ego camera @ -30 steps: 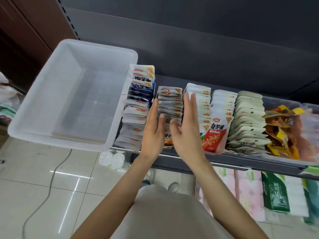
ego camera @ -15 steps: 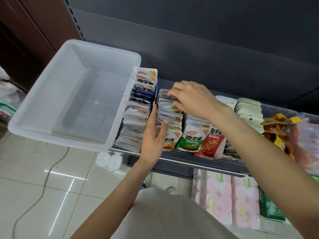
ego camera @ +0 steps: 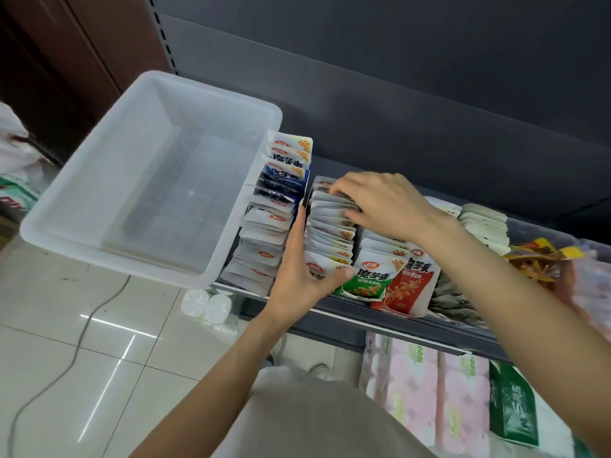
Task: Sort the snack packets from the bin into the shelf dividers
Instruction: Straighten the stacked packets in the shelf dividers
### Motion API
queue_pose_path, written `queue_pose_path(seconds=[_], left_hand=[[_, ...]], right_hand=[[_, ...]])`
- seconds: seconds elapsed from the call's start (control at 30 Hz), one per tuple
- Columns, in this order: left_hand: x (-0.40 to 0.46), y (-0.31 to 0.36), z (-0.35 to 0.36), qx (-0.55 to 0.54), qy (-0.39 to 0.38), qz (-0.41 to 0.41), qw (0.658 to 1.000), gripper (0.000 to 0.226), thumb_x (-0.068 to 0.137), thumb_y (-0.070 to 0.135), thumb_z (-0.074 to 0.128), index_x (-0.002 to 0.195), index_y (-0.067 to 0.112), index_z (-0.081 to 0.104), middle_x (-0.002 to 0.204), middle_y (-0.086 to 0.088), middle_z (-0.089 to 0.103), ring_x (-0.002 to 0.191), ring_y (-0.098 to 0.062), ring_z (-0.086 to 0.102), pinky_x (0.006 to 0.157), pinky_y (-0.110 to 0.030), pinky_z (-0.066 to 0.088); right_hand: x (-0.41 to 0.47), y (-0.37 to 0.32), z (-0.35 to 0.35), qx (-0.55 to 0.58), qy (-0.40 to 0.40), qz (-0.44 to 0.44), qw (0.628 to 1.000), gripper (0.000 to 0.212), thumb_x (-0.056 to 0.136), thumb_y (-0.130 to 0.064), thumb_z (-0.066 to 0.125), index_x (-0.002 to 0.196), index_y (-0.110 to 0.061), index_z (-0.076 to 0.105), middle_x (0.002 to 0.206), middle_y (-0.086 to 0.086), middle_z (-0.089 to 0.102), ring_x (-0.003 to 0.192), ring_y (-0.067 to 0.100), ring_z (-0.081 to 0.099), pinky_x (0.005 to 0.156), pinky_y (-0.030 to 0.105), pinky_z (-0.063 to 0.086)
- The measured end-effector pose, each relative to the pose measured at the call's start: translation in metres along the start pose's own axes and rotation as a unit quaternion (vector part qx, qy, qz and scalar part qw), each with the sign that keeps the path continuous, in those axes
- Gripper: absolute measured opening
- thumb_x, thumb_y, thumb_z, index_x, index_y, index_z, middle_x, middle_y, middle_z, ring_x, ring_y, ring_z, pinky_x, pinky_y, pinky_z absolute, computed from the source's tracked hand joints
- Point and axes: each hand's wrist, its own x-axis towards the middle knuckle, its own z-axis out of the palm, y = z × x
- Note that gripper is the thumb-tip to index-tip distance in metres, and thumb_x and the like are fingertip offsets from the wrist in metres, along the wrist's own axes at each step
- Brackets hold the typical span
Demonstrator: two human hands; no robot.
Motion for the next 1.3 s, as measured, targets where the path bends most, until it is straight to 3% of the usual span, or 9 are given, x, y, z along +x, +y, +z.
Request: queue_pose_path(seconds=[0.1, 0.17, 0.37, 0.47, 0.6, 0.8, 1.03, 1.17, 1.3], left_hand=[[-0.001, -0.005, -0.005, 0.045, -0.022, -0.018, 0.999, 0.11, 0.07, 0.035, 0.078, 0.149, 0.034, 0.0, 0.153, 0.011, 0.023, 0.14, -0.009, 0.027, 0.11, -0.047, 0.035], [0.0, -0.006, -0.006, 0.07, -0.023, -0.028, 0.997, 0.109, 0.072, 0.024, 0.078, 0.148, 0.036, 0.0, 0.153, 0.012, 0.022, 0.139, -0.006, 0.026, 0.11, -0.046, 0.036], [0.006, -0.008, -0.004, 0.109, -0.014, -0.033, 0.993, 0.108, 0.074, 0.016, 0.078, 0.15, 0.031, 0.002, 0.154, 0.011, 0.019, 0.141, -0.004, 0.021, 0.111, -0.043, 0.034], [0.006, -0.008, -0.003, 0.112, -0.011, -0.031, 0.993, 0.108, 0.075, 0.016, 0.078, 0.15, 0.031, 0.001, 0.155, 0.011, 0.018, 0.141, -0.006, 0.021, 0.111, -0.043, 0.034], [0.007, -0.01, -0.002, 0.104, -0.011, -0.035, 0.994, 0.108, 0.074, 0.015, 0.078, 0.15, 0.031, 0.002, 0.153, 0.012, 0.022, 0.139, -0.003, 0.024, 0.11, -0.04, 0.037], [0.006, -0.009, 0.001, 0.072, -0.013, -0.055, 0.996, 0.109, 0.074, 0.007, 0.078, 0.149, 0.032, 0.003, 0.15, 0.015, 0.026, 0.135, 0.004, 0.027, 0.109, -0.03, 0.036], [0.005, -0.012, -0.001, 0.067, -0.017, -0.06, 0.996, 0.109, 0.074, 0.007, 0.078, 0.149, 0.035, 0.003, 0.15, 0.014, 0.027, 0.134, 0.003, 0.03, 0.106, -0.026, 0.039], [0.005, -0.008, -0.002, 0.069, -0.007, -0.058, 0.996, 0.111, 0.072, 0.009, 0.079, 0.148, 0.037, 0.003, 0.146, 0.014, 0.033, 0.129, 0.006, 0.037, 0.103, -0.026, 0.042], [0.002, 0.0, -0.002, 0.036, -0.004, -0.042, 0.998, 0.107, 0.072, 0.029, 0.079, 0.148, 0.039, 0.004, 0.147, 0.014, 0.033, 0.133, -0.005, 0.037, 0.104, -0.041, 0.043]], right_hand=[[0.012, 0.004, -0.009, 0.061, -0.037, 0.026, 0.997, 0.043, 0.085, -0.044, 0.063, 0.122, -0.022, 0.055, 0.121, -0.004, 0.058, 0.106, 0.019, 0.057, 0.076, 0.033, 0.042], [0.018, 0.002, -0.012, 0.003, -0.048, 0.019, 0.999, 0.043, 0.086, -0.048, 0.061, 0.119, -0.019, 0.06, 0.117, 0.0, 0.056, 0.105, 0.02, 0.053, 0.071, 0.031, 0.039], [0.028, -0.022, -0.012, -0.124, -0.043, 0.015, 0.991, 0.022, 0.093, -0.016, 0.055, 0.111, -0.007, 0.064, 0.108, 0.01, 0.055, 0.095, 0.024, 0.058, 0.062, 0.031, 0.04], [0.032, -0.023, -0.012, -0.065, -0.059, 0.014, 0.996, 0.02, 0.093, -0.019, 0.056, 0.107, -0.007, 0.062, 0.095, 0.007, 0.057, 0.085, 0.025, 0.058, 0.067, 0.034, 0.046], [0.037, -0.018, -0.007, 0.065, -0.14, 0.031, 0.988, 0.022, 0.092, -0.035, 0.058, 0.092, -0.014, 0.054, 0.077, 0.0, 0.045, 0.073, 0.021, 0.046, 0.063, 0.031, 0.035], [0.047, -0.003, -0.004, 0.127, -0.177, 0.012, 0.976, 0.02, 0.095, -0.028, 0.053, 0.081, -0.013, 0.053, 0.065, -0.005, 0.047, 0.064, 0.016, 0.05, 0.057, 0.031, 0.033], [0.051, 0.004, -0.006, 0.153, -0.183, 0.035, 0.97, 0.029, 0.092, -0.037, 0.056, 0.09, -0.009, 0.063, 0.078, 0.005, 0.061, 0.06, 0.012, 0.049, 0.056, 0.032, 0.036], [0.035, -0.004, -0.007, 0.175, -0.145, 0.08, 0.97, 0.036, 0.091, -0.035, 0.059, 0.121, -0.015, 0.06, 0.106, 0.004, 0.067, 0.091, 0.019, 0.061, 0.078, 0.038, 0.049], [0.009, -0.01, -0.006, 0.26, -0.006, 0.153, 0.953, 0.036, 0.088, -0.023, 0.066, 0.124, -0.02, 0.06, 0.117, 0.001, 0.066, 0.107, 0.014, 0.061, 0.094, 0.037, 0.05]])
